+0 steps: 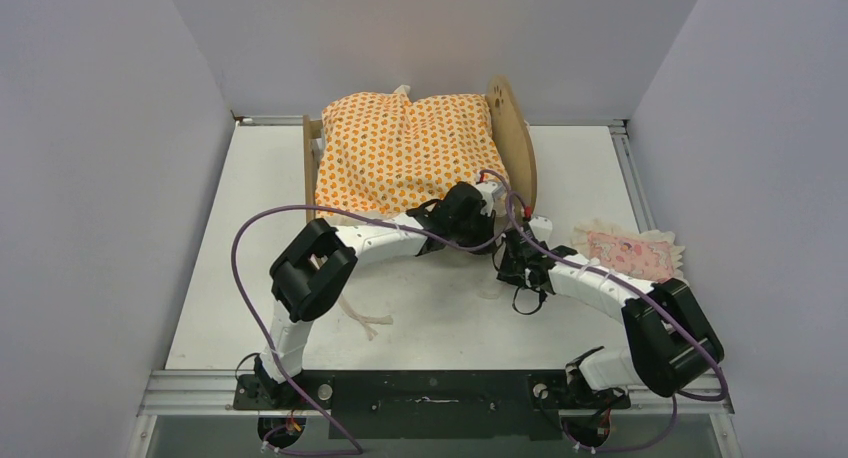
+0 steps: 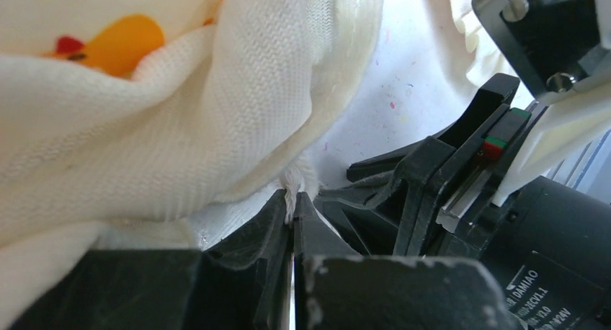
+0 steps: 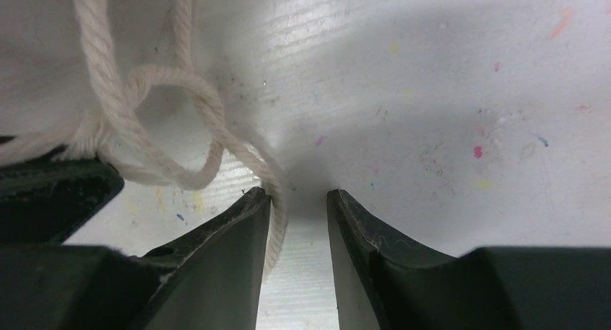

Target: Set up the pet bed

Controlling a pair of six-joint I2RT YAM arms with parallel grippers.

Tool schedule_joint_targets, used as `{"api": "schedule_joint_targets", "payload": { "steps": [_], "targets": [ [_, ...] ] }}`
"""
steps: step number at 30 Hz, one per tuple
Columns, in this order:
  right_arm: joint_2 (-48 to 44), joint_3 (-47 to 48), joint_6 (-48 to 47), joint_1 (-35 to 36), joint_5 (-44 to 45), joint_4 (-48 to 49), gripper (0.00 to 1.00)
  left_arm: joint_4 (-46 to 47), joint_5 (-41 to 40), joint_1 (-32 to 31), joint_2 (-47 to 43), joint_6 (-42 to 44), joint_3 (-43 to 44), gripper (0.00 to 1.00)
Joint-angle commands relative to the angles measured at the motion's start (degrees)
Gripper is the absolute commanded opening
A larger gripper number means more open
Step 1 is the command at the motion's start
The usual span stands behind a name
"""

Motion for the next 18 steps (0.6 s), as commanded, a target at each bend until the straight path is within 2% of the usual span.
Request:
{"api": "schedule_joint_targets", "payload": {
  "steps": [1, 5, 8, 13, 18],
  "targets": [
    [3.5, -0.1, 0.0, 0.9, 4.1, 1.4, 0.36, 4.8, 1.9, 0.0, -1.7, -1.0, -0.5, 0.00],
    [3.9, -0.2, -0.3, 1.4, 3.1, 2.6, 0.34, 5.7, 2.5, 0.1, -1.2, -1.9, -0.4, 0.00],
    [4.2, 0.1, -0.3, 1.7, 5.0, 1.0, 0.28, 6.1, 2.4, 0.2, -1.1, -2.6, -0.8, 0.00],
    [5.0, 1.1, 2.8, 1.6, 9.3, -5.4, 0.07, 7.2, 2.8, 0.8, -2.3, -3.8, -1.7, 0.00],
    [0.3, 3.1, 4.4, -1.5, 12.9, -9.8, 0.05, 5.3, 2.7, 1.0, -5.2, -3.3, 0.6, 0.00]
  ]
}}
